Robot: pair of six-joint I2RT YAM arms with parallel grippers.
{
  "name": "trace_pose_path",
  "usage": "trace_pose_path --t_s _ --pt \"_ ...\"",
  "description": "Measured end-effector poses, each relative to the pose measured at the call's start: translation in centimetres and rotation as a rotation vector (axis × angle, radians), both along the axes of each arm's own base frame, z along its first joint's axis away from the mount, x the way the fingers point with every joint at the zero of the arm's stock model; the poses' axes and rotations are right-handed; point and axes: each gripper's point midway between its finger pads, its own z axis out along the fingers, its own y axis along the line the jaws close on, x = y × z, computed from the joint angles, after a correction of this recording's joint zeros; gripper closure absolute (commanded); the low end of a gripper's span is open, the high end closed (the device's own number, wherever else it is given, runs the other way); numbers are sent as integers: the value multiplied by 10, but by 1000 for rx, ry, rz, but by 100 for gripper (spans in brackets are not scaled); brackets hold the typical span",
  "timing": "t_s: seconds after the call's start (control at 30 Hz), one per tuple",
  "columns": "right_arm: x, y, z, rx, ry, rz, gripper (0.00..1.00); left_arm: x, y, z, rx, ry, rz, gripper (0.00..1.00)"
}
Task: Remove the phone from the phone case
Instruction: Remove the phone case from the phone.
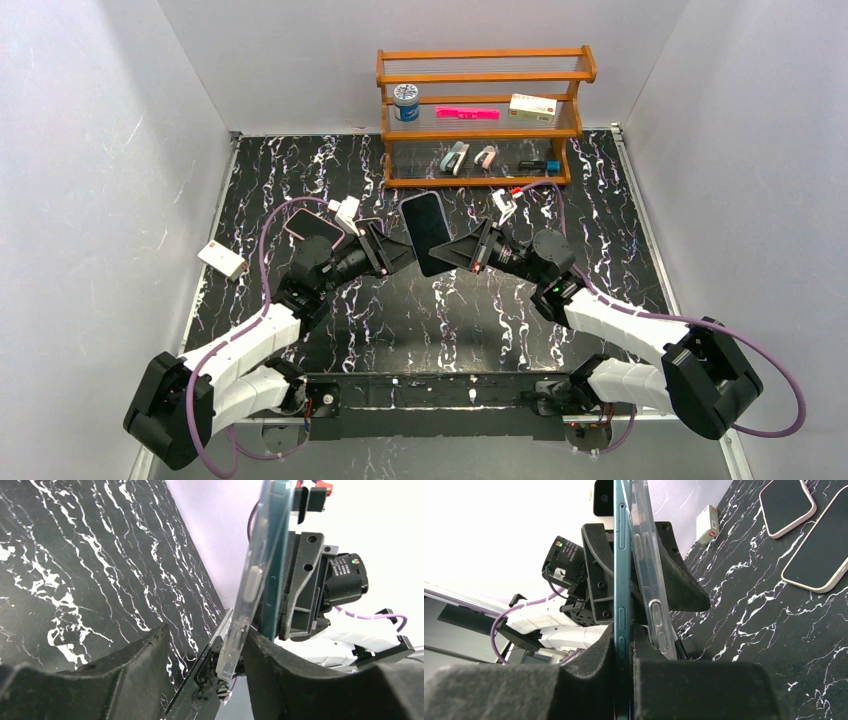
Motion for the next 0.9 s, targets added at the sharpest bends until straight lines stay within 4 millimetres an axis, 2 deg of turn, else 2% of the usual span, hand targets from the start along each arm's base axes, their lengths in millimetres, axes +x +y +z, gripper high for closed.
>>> trace_pose_path --t_s 0.13,0.43,0.6,0.73,0.83,0.9 --pt "-2 0 -1 -1 3 9 99 1 -5 6 -32 1 -14 81" --pt "-6 1 -1 -4 2 31 99 6 -7 13 -44 -23 -10 100" --pt "-7 -2 -5 -33 -1 21 99 19 -2 2 38 -36 54 100" --pt "-7 -11 -10 -85 -17 -11 99 34 6 -11 162 -41 123 100" --pt "4 -24 -18 -134 -25 -62 99 46 7 -21 246 -35 146 100" --pt "20 -40 -27 -178 -16 -126 99 53 5 -30 295 -22 142 100"
